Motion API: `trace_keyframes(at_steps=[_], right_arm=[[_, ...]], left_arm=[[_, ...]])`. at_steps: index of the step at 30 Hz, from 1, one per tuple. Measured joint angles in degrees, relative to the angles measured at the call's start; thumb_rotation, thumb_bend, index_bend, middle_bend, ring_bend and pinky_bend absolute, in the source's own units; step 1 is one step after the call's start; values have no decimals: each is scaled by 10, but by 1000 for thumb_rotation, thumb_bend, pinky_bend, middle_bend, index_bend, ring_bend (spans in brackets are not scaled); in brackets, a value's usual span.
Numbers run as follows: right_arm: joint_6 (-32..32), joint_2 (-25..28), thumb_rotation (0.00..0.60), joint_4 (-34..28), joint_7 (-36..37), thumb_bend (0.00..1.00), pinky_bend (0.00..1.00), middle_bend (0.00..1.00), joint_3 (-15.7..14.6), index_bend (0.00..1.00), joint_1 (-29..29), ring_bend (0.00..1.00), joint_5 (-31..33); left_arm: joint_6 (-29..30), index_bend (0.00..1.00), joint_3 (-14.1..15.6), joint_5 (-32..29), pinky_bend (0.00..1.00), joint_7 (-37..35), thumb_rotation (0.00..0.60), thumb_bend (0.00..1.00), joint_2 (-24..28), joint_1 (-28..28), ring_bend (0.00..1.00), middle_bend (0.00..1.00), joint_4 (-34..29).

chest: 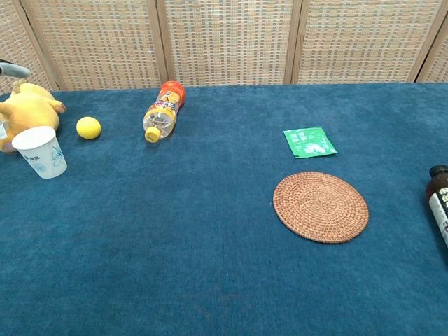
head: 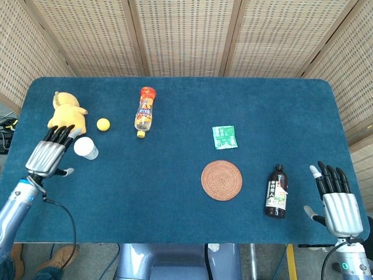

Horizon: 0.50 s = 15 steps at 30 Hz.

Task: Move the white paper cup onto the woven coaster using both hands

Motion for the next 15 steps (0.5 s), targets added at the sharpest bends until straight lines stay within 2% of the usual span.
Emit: trace_keyframes(at_steps=[5, 9, 12, 15], right_arm=[[-3, -5, 600, 11, -4, 0, 0, 0, 6, 7, 2, 0, 13], [-7, -9, 600, 16, -8, 0, 0, 0, 8, 7, 3, 0, 23], [-11, -13, 600, 20, -13, 0, 0, 0, 8, 8, 5, 0, 29], [-13, -15, 600, 21, -16, 0, 0, 0, 8, 8, 6, 0, 31]], left_arm=[[-60, 0, 11, 20, 0, -63, 600, 0, -60, -56, 0, 0, 137], [-104, 0, 38, 48, 33, -129, 600, 0, -103, -92, 0, 0, 226], [-120, 0, 57, 64, 77, -174, 600, 0, -124, -107, 3, 1, 263], [-125, 1, 75, 78, 134, -212, 600, 0, -139, -116, 71, 71, 291]])
